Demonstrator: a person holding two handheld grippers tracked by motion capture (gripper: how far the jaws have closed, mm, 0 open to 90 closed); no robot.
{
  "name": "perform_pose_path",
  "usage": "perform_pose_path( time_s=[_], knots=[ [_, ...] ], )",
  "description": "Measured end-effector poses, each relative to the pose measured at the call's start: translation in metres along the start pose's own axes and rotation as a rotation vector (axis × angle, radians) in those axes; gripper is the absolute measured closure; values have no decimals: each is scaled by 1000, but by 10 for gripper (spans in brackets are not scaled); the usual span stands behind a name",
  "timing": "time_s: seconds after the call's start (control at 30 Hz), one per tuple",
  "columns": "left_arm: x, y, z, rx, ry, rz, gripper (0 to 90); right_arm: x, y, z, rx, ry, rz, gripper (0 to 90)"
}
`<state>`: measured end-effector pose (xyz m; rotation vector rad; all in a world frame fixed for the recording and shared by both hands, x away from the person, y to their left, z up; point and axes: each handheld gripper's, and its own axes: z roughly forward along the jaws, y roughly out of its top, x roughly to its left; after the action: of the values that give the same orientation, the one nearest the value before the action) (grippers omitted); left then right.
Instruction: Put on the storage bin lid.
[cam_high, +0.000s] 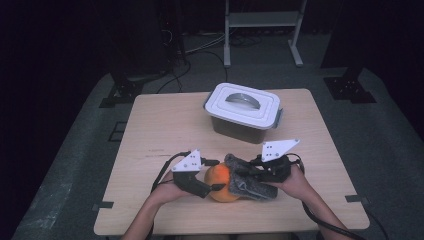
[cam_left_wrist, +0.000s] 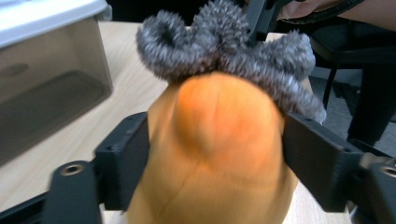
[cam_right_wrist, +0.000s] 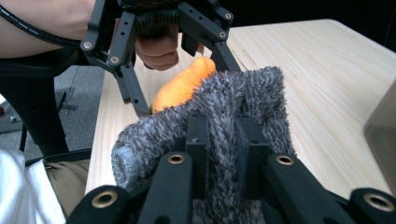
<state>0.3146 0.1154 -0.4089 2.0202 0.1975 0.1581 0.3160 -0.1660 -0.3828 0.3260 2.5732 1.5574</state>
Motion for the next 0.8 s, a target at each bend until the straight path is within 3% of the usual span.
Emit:
perform_pose_path(
  time_s=[0.1,0.2,0.33,0.43,0.5,0.63,0.8],
  knots=[
    [2,-5,2,-7,-31,-25,252,-3,-8,-4,0,-1,22,772],
    [-1,-3,4,1,-23,-2,409,-4,-10,-7,1,6,35,772],
    [-6,5,3,15,-12,38,492,0,3,-11,-29,7,7,773],
    [-14,10,7,37,-11,83,501,4,15,-10,-51,23,-14,773],
    [-15,12,6,44,0,95,504,7,22,-4,-26,24,-49,773],
    [-11,10,-2,32,15,77,509,3,19,0,-17,25,-30,773],
    [-4,6,-13,22,56,49,508,-5,0,1,16,7,20,772]
  ],
)
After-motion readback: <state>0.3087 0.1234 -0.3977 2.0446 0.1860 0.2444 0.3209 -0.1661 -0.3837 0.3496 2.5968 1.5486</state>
